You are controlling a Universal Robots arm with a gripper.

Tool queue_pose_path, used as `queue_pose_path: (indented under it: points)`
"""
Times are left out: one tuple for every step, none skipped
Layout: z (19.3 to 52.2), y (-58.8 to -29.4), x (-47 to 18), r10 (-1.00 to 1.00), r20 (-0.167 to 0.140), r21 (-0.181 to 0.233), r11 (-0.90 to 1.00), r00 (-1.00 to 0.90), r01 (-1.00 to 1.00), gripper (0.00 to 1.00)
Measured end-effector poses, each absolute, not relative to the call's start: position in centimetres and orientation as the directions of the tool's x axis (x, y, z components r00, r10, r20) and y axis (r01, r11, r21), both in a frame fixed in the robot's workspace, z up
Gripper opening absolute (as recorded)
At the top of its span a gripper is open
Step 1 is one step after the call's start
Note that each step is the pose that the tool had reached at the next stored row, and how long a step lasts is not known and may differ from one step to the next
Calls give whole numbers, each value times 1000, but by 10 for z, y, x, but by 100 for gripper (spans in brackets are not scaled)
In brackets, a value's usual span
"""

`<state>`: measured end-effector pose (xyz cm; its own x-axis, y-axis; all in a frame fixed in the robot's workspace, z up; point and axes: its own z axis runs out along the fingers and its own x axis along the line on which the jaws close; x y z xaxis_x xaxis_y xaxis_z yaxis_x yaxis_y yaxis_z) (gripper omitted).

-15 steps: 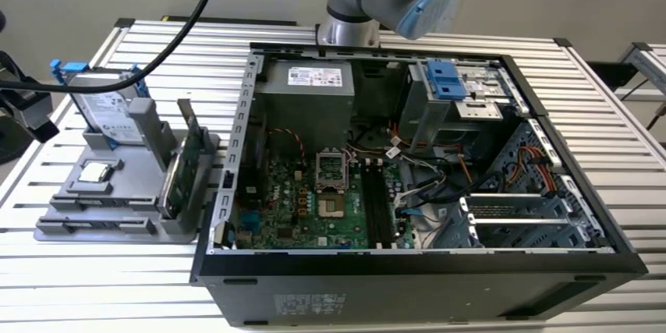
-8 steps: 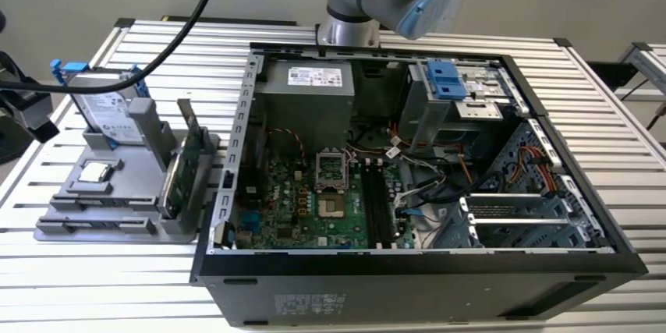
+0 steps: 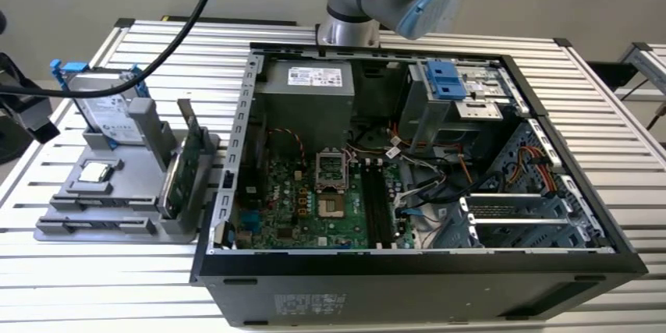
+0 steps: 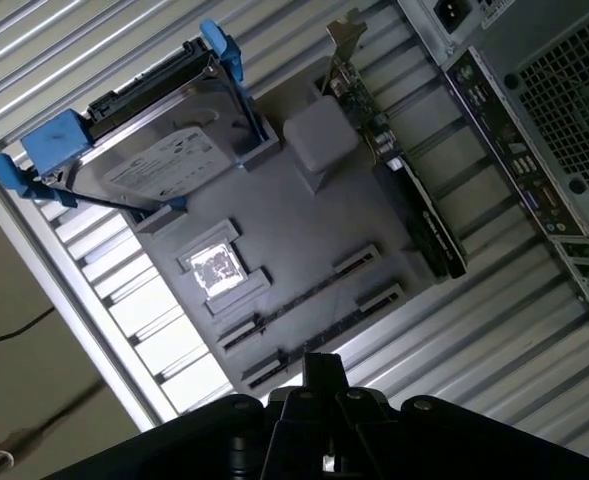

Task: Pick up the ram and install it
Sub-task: 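Pick up the ram and move it above insertion slot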

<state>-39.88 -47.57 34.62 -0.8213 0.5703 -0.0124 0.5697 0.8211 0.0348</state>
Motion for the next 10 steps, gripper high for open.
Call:
queue_pose_path:
  points:
    - [346,-476,-399,574,-12,35,818,-819,574,0]
    - [346,-476,-399,578,-12,35,816,-816,577,0]
    - [346,-476,-399,582,-12,35,813,-813,581,0]
    - [346,-476,-399,585,-12,35,811,-811,584,0]
    - [346,-476,-399,587,-12,35,809,-810,586,0]
    - [346,-476,-399,588,-12,35,808,-808,588,0]
    - [346,-476,-399,589,-12,35,808,-808,588,0]
    - [346,-476,-399,589,-12,35,808,-808,589,0]
    - [346,-476,-399,590,-12,35,807,-808,589,0]
    - [346,-476,-399,590,-12,35,807,-808,589,0]
